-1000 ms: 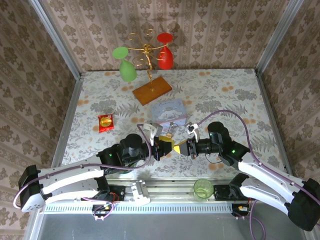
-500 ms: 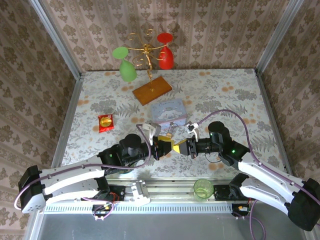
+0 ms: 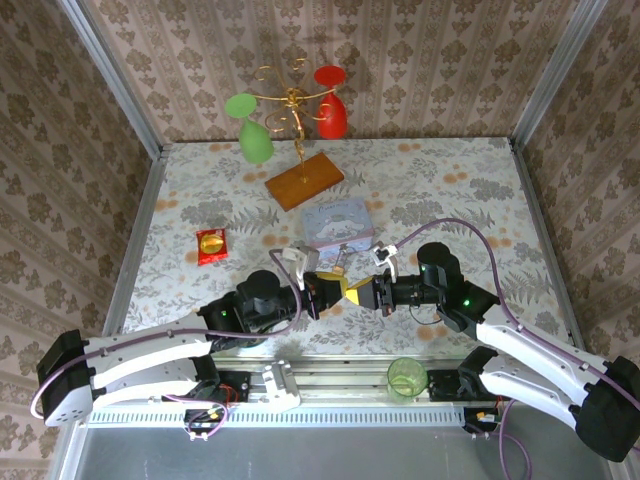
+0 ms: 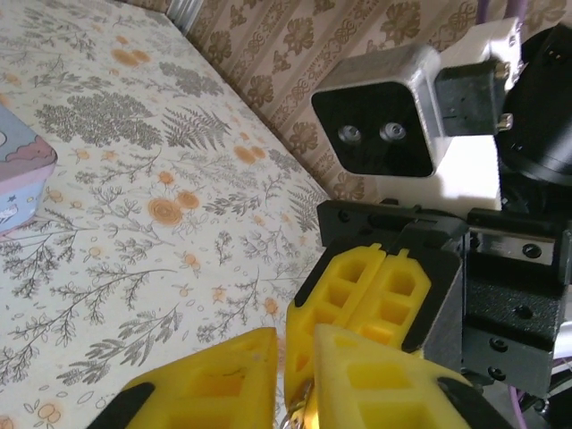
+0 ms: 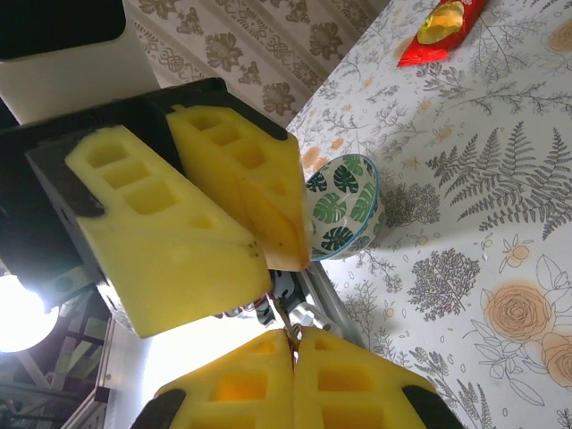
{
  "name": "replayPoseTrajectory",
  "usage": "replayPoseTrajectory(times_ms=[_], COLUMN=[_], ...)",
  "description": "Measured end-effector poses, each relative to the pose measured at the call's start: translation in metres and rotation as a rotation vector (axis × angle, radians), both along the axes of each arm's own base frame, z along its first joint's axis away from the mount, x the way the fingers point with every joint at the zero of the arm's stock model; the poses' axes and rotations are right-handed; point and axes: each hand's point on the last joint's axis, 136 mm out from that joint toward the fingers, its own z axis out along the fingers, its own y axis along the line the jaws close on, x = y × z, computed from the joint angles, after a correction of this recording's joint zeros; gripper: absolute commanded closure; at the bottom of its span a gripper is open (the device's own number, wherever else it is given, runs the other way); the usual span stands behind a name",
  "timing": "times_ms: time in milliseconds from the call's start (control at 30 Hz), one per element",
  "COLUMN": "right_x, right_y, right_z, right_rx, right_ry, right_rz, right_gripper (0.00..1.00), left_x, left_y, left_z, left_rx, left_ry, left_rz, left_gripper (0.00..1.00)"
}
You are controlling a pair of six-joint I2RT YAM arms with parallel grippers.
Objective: Unlock a padlock with a key
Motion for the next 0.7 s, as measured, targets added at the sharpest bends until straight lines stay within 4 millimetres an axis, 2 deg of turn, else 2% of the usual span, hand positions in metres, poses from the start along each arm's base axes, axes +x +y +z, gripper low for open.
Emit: replayPoseTrajectory(times_ms=[67,233,300,333,400,467,533,600,700], right_x=[0.0,0.0002,0.0003,0.0006,0.001,0.0016,0.0022,0.0028,0.0035], right_y=[0.0,0.0001,0.0004,0.0006,0.0009,0.0013,0.002,0.0022,0.0027], right_z=[0.0001,-0.0005,-0.0015,-0.002,-0.0017,0.0,0.002,0.0028,0.0045], right_rx=[0.0,-0.001,-0.003,-0.004,-0.002,0.005,0.02,0.035,0.056], right_ry=[0.0,0.002,0.004,0.006,0.004,-0.002,-0.011,-0.023,-0.04], right_rz=[0.0,0.0,0.001,0.001,0.001,-0.001,-0.001,-0.004,-0.006], right_gripper=[1.0,1.0,1.0,0.97,0.76,0.64,0.46,0.44,0.48], left_x=[0.0002,0.0013,0.0014,0.0013,0.0015,0.0012,0.0012,0.0013,0.0012], left_y=[-0.0004,-0.0001,-0.0001,-0.0001,0.0001,0.0,-0.0001,-0.0001,-0.0004], left_z=[0.0018,0.0015,0.0015,0.0011,0.0011,0.0012,0.0013,0.0021,0.0063], left_rx=[-0.008,-0.027,-0.03,-0.029,-0.029,-0.03,-0.03,-0.033,-0.051], left_ry=[0.001,0.014,0.02,0.02,0.02,0.02,0.02,0.019,0.02], left_rz=[0.0,0.005,0.005,0.005,0.006,0.005,0.005,0.005,0.005], left_gripper=[0.86,1.0,1.0,1.0,1.0,1.0,1.0,1.0,1.0])
